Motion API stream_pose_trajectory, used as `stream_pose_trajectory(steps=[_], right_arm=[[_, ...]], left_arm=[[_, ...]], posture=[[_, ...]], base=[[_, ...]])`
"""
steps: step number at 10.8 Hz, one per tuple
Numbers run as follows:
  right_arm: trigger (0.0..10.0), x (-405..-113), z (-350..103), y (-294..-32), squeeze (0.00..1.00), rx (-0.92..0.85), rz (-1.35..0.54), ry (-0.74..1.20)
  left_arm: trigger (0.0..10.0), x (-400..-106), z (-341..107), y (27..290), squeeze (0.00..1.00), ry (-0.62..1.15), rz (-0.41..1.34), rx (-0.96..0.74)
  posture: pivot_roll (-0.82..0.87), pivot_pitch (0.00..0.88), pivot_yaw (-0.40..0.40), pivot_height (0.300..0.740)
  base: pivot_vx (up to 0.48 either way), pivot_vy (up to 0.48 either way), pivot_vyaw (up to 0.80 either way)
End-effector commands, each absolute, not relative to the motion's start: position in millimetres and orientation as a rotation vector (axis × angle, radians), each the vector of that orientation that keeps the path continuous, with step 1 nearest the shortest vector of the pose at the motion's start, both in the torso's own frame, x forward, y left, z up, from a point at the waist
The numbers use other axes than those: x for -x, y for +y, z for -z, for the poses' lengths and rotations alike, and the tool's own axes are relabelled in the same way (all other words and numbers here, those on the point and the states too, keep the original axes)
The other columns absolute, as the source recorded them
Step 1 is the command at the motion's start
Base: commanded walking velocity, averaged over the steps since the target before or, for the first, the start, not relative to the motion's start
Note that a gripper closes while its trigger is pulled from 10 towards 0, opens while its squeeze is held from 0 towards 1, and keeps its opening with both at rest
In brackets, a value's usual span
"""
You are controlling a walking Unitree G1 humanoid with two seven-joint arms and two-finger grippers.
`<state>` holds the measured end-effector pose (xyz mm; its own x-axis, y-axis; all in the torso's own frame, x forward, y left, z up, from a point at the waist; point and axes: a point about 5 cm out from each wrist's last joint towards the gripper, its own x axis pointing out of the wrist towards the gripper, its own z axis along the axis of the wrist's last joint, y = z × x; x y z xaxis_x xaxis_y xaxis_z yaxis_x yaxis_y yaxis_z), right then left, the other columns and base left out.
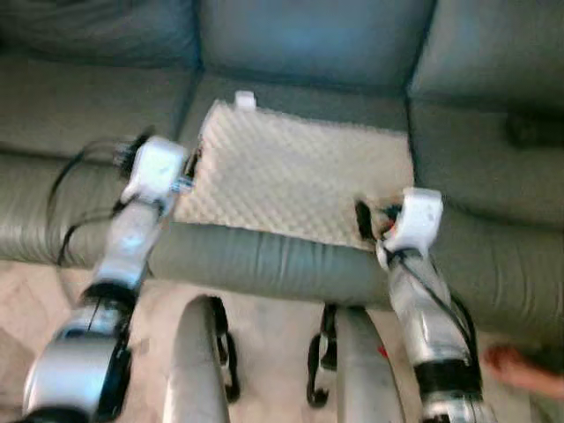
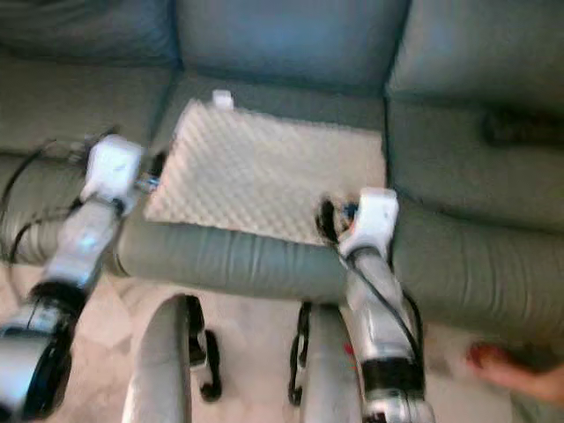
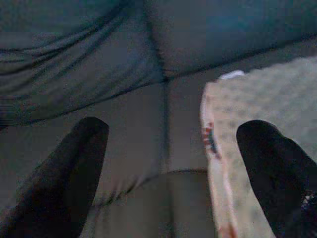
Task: Move the pillow to the sofa
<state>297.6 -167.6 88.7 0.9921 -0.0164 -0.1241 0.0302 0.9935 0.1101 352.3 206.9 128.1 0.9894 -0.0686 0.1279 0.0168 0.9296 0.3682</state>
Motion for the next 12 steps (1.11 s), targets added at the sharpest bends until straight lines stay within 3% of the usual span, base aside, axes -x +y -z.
stream_pose_trajectory(steps=[1, 3, 4, 5, 6, 7, 8, 12], right_arm=[[10.0, -286.7, -82.5, -172.7, 1.00, -0.099, 0.037, 0.135], [10.0, -276.1, -75.7, -174.2, 1.00, -0.093, 0.052, 0.155], [10.0, -272.7, -75.3, -173.8, 0.35, -0.108, 0.046, 0.154], [10.0, -274.8, -81.6, -172.2, 0.00, -0.093, 0.023, 0.114], [10.0, -277.3, -84.5, -172.7, 0.04, -0.071, 0.030, 0.107], [10.0, -280.9, -86.7, -172.3, 0.00, -0.047, 0.016, 0.099], [10.0, -283.2, -90.2, -168.3, 0.00, -0.044, -0.024, 0.082], [10.0, -292.1, -99.8, -153.8, 0.00, -0.110, -0.125, 0.061]], left_arm=[[10.0, -338.4, -108.8, 197.8, 1.00, -0.104, 0.076, -0.315], [10.0, -324.5, -95.3, 174.3, 1.00, -0.090, 0.161, -0.225], [10.0, -317.9, -90.7, 163.6, 1.00, -0.074, 0.221, -0.185], [10.0, -308.0, -87.0, 153.6, 1.00, -0.060, 0.296, -0.111], [10.0, -304.3, -85.0, 152.0, 1.00, -0.037, 0.305, -0.117], [10.0, -304.0, -81.8, 151.4, 1.00, -0.016, 0.297, -0.143], [10.0, -304.4, -81.8, 149.9, 0.00, 0.008, 0.307, -0.150], [10.0, -311.5, -88.2, 137.7, 0.00, 0.003, 0.305, -0.131]], posture=[[-0.05, 0.067, -0.020, 0.620], [-0.05, 0.034, -0.024, 0.620], [-0.05, 0.021, -0.024, 0.620], [-0.05, 0.000, -0.016, 0.620], [-0.05, 0.000, -0.013, 0.620], [-0.05, 0.000, -0.012, 0.620], [-0.05, 0.000, -0.014, 0.620], [-0.05, 0.000, -0.024, 0.620]], base=[[0.000, 0.000, 0.00], [0.000, 0.000, 0.00], [0.000, 0.000, 0.00], [0.000, 0.000, 0.00], [0.000, 0.000, 0.68], [0.000, 0.000, 0.80], [0.000, 0.000, 0.80], [0.000, 0.000, 0.80]])
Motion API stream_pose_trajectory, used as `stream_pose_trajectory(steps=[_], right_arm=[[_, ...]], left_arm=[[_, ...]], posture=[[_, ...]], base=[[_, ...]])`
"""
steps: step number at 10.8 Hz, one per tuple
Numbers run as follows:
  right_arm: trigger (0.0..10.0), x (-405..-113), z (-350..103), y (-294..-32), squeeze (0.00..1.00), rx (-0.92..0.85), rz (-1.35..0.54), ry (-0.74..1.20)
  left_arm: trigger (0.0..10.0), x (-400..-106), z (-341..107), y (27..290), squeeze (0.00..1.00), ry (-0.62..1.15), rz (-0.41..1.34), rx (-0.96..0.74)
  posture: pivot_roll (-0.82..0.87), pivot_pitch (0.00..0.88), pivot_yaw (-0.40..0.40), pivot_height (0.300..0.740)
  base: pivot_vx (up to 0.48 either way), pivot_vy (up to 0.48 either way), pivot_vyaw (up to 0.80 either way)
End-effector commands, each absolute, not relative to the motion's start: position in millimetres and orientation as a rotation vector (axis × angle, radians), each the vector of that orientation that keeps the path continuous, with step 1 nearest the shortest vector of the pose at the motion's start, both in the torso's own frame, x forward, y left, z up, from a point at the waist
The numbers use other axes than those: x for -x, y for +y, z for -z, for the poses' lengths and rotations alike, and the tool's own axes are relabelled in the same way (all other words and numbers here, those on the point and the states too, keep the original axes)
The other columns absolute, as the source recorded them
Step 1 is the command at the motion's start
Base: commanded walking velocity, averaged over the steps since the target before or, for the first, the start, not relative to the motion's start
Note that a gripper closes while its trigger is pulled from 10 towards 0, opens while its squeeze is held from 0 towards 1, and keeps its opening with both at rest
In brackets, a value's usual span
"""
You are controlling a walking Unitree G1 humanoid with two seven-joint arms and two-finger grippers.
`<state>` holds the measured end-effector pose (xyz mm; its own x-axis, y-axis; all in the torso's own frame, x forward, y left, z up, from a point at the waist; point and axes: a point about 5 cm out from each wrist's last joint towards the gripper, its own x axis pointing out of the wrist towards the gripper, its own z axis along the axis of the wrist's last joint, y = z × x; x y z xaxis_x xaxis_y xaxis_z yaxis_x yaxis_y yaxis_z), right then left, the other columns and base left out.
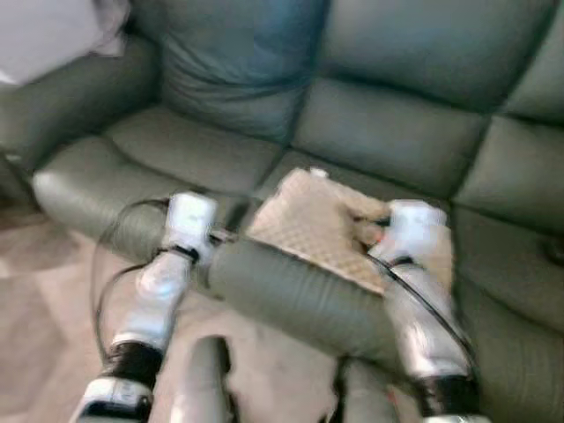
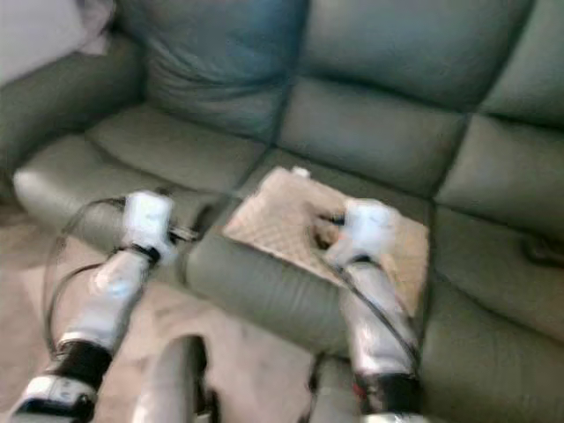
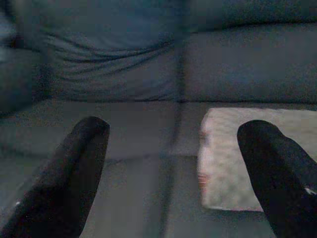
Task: Move the pillow to the sofa
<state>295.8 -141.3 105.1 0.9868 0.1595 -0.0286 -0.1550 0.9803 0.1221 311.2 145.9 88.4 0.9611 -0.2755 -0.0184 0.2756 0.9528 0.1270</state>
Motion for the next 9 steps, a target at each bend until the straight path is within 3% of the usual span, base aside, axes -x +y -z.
stream_pose_trajectory(steps=[1, 4, 5, 6, 7, 9], right_arm=[[10.0, -295.3, -102.3, -154.2, 0.00, -0.109, -0.127, 0.051], [10.0, -291.2, -98.9, -161.0, 0.00, -0.145, -0.093, 0.056], [10.0, -289.6, -97.7, -162.1, 0.00, -0.186, -0.067, 0.059], [10.0, -289.1, -103.4, -158.6, 1.00, -0.181, -0.101, 0.024], [10.0, -288.8, -108.6, -154.7, 0.00, -0.210, -0.128, 0.001], [10.0, -288.1, -109.6, -154.4, 0.00, -0.169, -0.136, -0.009]], left_arm=[[10.0, -310.9, -88.5, 134.8, 0.00, 0.008, 0.305, -0.125], [10.0, -307.9, -87.1, 131.7, 0.00, 0.018, 0.327, -0.130], [10.0, -308.0, -86.6, 132.5, 0.00, 0.022, 0.329, -0.134], [10.0, -308.8, -86.9, 132.9, 0.00, 0.025, 0.329, -0.136], [10.0, -309.3, -87.2, 132.6, 0.00, 0.025, 0.330, -0.136], [10.0, -308.9, -87.2, 127.8, 0.00, 0.027, 0.342, -0.132]], posture=[[-0.05, 0.000, -0.025, 0.620], [-0.05, 0.000, -0.009, 0.620], [-0.06, 0.000, -0.007, 0.620], [-0.06, 0.000, -0.005, 0.620], [-0.06, 0.000, -0.004, 0.620], [-0.07, 0.000, -0.006, 0.648]], base=[[0.000, 0.000, 0.80], [0.000, 0.000, 0.80], [0.000, 0.000, 0.00], [0.000, 0.000, 0.00], [0.000, 0.000, 0.00], [0.000, 0.000, 0.00]])
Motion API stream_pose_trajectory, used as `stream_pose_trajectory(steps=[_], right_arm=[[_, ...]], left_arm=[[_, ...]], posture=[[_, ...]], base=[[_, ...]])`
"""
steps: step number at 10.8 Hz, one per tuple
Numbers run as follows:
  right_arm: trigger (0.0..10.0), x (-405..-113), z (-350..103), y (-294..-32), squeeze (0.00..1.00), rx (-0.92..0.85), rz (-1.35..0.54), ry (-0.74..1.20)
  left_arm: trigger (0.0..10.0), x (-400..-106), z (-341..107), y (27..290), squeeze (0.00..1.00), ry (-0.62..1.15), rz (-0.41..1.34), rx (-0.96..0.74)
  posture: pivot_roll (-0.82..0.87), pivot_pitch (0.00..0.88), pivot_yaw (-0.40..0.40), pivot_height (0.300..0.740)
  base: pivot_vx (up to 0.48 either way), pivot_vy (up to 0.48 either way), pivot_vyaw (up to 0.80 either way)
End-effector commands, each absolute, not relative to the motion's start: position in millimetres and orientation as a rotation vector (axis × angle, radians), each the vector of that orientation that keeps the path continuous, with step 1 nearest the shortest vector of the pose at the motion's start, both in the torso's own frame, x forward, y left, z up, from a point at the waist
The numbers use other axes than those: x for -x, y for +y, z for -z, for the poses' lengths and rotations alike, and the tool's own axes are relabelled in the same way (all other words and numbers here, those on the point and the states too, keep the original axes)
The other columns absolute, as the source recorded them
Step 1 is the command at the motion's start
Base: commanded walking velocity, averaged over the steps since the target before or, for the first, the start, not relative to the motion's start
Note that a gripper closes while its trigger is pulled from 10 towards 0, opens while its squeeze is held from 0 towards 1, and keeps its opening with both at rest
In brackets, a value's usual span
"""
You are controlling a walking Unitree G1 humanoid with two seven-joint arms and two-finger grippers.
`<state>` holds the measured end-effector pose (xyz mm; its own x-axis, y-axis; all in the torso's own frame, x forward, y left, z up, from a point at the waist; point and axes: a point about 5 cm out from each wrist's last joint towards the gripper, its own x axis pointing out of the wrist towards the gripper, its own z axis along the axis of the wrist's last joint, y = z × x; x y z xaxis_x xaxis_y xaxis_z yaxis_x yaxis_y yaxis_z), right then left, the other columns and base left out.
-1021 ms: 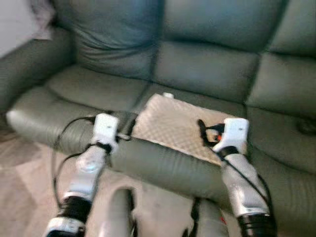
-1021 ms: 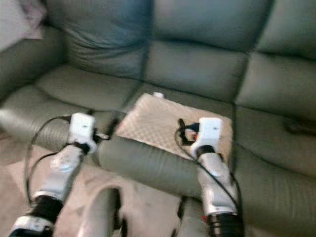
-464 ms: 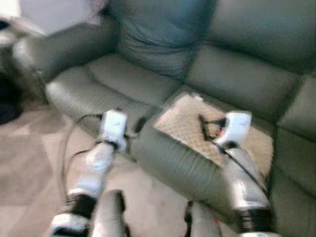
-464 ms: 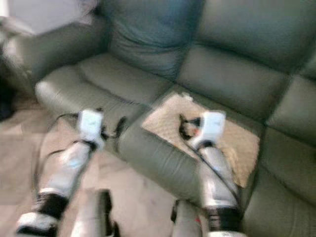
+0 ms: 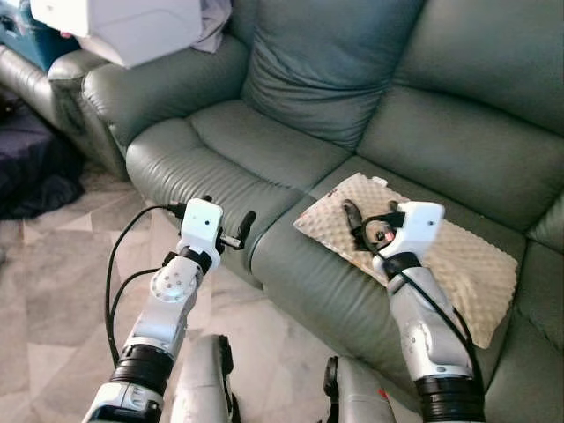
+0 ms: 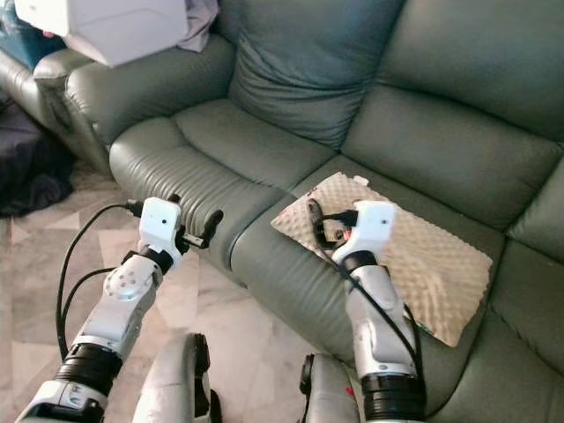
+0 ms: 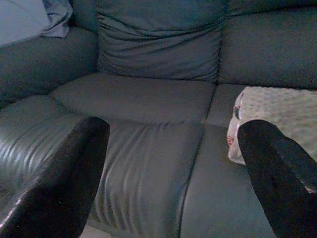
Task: Move the pillow to the sofa
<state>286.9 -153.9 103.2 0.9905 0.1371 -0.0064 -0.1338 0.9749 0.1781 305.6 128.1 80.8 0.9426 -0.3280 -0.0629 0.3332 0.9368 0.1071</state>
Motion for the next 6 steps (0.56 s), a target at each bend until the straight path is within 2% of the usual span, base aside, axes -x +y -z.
stream_pose_trajectory(steps=[1, 6], right_arm=[[10.0, -289.3, -112.5, -154.8, 0.00, -0.169, -0.140, -0.018], [10.0, -290.7, -115.3, -159.2, 0.00, -0.154, -0.120, -0.032]], left_arm=[[10.0, -308.6, -87.1, 126.1, 0.00, 0.027, 0.344, -0.128], [10.0, -310.6, -88.0, 123.1, 0.00, 0.026, 0.348, -0.124]], posture=[[-0.07, 0.000, -0.007, 0.668], [-0.08, 0.000, -0.009, 0.740]], base=[[0.000, 0.000, 0.00], [0.000, 0.000, 0.00]])
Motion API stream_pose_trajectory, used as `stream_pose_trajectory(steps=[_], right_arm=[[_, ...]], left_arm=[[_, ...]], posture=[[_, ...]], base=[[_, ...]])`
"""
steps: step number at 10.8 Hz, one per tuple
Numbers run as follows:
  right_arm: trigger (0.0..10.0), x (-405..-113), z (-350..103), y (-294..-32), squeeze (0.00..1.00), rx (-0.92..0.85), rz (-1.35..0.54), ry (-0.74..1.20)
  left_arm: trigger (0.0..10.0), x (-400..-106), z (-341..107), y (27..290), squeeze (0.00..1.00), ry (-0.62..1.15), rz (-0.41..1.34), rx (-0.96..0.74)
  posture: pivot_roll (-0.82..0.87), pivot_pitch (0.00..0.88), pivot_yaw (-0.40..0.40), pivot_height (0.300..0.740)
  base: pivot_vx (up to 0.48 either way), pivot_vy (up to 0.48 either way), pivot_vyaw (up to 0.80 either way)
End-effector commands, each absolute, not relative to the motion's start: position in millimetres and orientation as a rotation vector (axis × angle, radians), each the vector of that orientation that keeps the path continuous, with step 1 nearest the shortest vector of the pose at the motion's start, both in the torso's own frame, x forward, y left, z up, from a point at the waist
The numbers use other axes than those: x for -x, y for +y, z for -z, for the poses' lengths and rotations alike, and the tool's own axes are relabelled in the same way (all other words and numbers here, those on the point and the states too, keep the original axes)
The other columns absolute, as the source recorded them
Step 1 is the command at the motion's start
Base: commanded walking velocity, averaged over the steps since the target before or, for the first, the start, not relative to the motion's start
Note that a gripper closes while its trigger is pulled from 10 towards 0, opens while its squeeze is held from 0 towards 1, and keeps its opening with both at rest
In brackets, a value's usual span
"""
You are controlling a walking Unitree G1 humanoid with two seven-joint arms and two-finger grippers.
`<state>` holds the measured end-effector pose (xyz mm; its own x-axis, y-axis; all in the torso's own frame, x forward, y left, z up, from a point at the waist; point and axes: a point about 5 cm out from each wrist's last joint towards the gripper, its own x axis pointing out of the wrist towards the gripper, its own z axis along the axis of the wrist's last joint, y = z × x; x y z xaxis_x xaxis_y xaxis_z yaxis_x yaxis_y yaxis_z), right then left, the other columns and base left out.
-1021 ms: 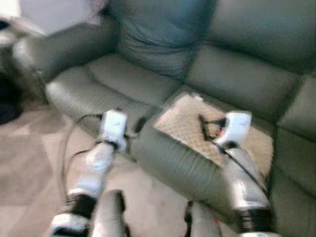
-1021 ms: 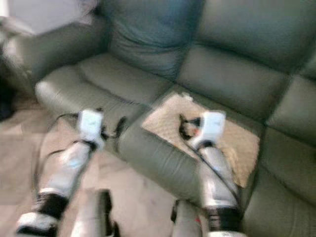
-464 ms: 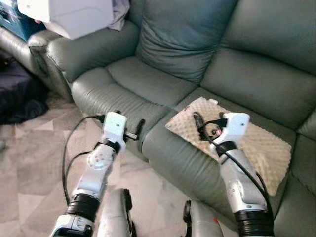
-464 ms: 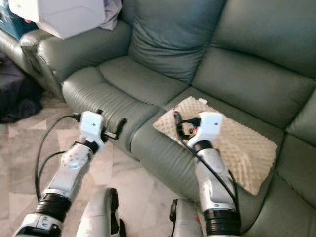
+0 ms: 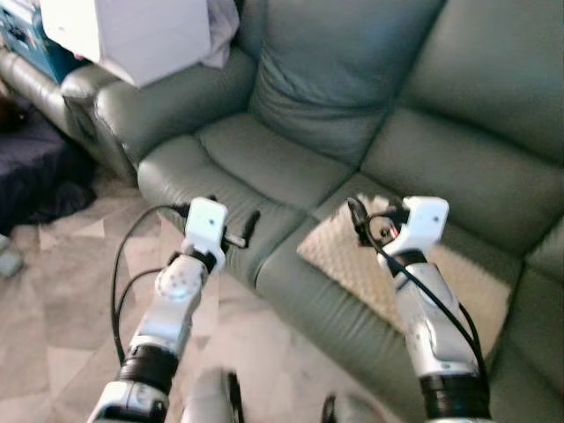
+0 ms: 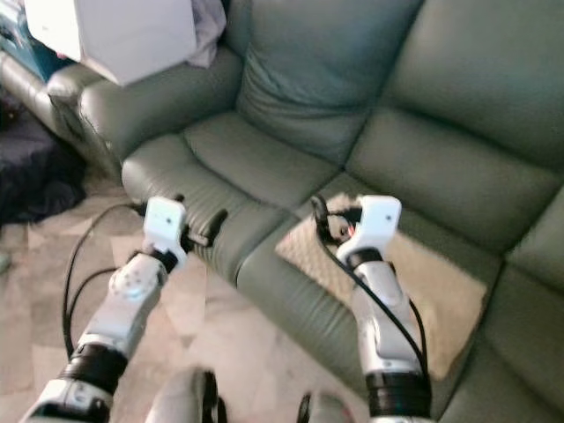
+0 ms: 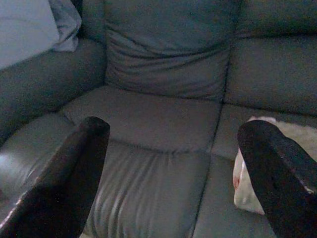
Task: Move the pillow to the sofa
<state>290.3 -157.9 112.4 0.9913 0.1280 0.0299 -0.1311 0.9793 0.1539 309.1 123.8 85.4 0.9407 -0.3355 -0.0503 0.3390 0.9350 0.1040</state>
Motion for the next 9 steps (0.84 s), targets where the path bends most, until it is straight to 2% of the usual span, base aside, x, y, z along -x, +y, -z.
stream_pose_trajectory(steps=[1, 6, 9], right_arm=[[10.0, -290.8, -115.3, -160.6, 0.00, -0.152, -0.115, -0.033], [10.0, -290.2, -112.1, -162.2, 0.00, -0.154, -0.106, -0.026], [10.0, -287.0, -101.7, -172.5, 0.00, -0.200, -0.016, 0.029]], left_arm=[[10.0, -311.1, -88.0, 122.8, 0.00, 0.026, 0.348, -0.124], [10.0, -314.0, -87.0, 126.8, 0.00, 0.036, 0.340, -0.146], [10.0, -315.3, -84.8, 127.2, 0.00, 0.049, 0.344, -0.161]], posture=[[-0.08, 0.000, -0.009, 0.740], [-0.08, 0.000, -0.005, 0.740], [-0.09, 0.000, 0.006, 0.740]], base=[[0.000, 0.000, 0.00], [0.000, 0.000, 0.00], [0.000, 0.000, 0.00]])
